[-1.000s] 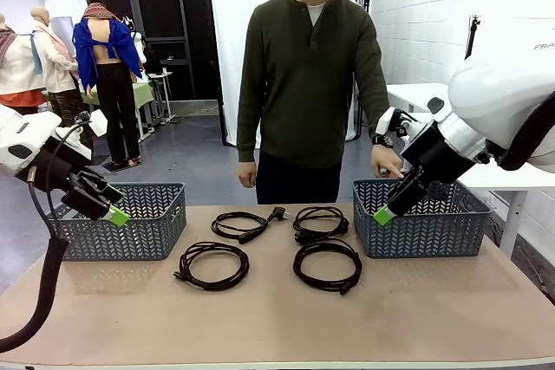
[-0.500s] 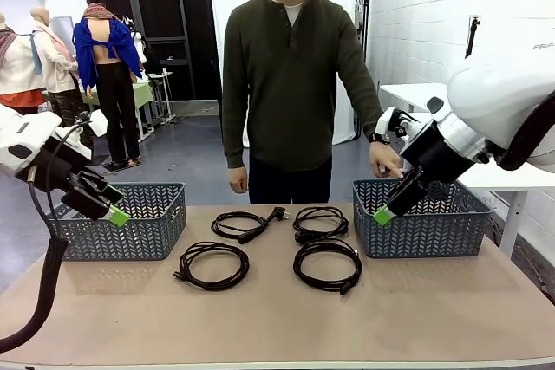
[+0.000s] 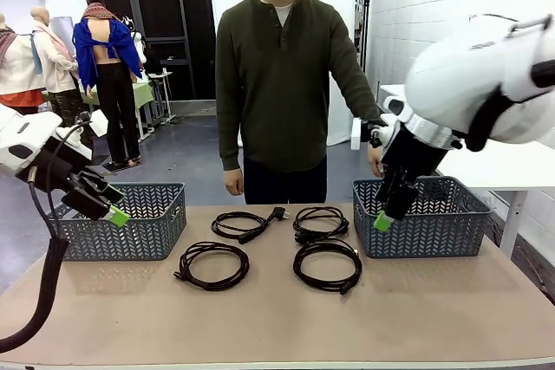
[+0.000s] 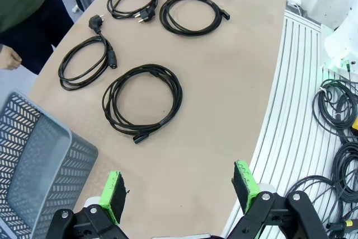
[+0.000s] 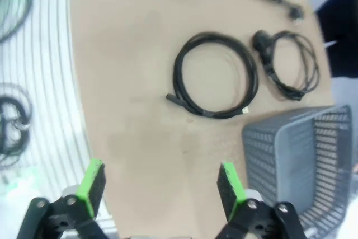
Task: Organize the cables according to human instructions.
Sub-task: Pick up a bundle of cables and place it in the basket indicated by the human.
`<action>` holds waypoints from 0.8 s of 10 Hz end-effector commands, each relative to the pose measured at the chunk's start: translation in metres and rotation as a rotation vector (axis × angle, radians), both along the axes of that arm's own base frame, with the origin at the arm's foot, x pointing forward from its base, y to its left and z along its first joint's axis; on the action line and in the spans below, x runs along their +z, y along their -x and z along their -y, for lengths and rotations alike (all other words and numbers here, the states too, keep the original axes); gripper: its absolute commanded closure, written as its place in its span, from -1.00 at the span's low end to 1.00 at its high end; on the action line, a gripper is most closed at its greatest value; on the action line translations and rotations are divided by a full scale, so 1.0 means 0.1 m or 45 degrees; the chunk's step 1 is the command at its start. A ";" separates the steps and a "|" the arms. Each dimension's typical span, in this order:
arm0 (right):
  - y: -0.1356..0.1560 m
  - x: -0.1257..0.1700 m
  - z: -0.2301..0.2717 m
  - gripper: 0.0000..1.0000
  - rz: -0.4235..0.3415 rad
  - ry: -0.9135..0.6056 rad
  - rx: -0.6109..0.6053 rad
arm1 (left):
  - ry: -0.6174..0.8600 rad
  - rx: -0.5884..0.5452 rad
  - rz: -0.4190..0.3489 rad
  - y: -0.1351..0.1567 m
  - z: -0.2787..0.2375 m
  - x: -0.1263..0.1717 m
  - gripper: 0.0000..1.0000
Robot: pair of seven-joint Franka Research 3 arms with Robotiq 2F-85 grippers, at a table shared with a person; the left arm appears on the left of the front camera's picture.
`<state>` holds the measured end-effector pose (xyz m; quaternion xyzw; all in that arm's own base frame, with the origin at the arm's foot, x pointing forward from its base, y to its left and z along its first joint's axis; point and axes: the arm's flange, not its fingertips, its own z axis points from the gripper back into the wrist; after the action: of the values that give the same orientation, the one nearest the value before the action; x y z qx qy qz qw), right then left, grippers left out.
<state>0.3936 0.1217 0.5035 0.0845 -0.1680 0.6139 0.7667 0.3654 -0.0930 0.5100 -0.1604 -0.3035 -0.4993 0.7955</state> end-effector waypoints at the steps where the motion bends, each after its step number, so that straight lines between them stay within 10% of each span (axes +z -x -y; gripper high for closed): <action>1: -0.28 -0.03 -0.02 -1.00 -0.065 0.211 0.208 | 0.020 -0.016 -0.004 -0.03 -0.02 -0.01 -1.00; 8: -0.45 -0.43 -0.33 -1.00 -0.109 0.326 0.434 | 0.020 -0.016 -0.004 -0.03 -0.02 -0.01 -1.00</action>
<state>0.4403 0.1587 0.4567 0.0338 -0.0427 0.7473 0.6622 0.3657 -0.0932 0.5098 -0.1623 -0.3038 -0.4973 0.7963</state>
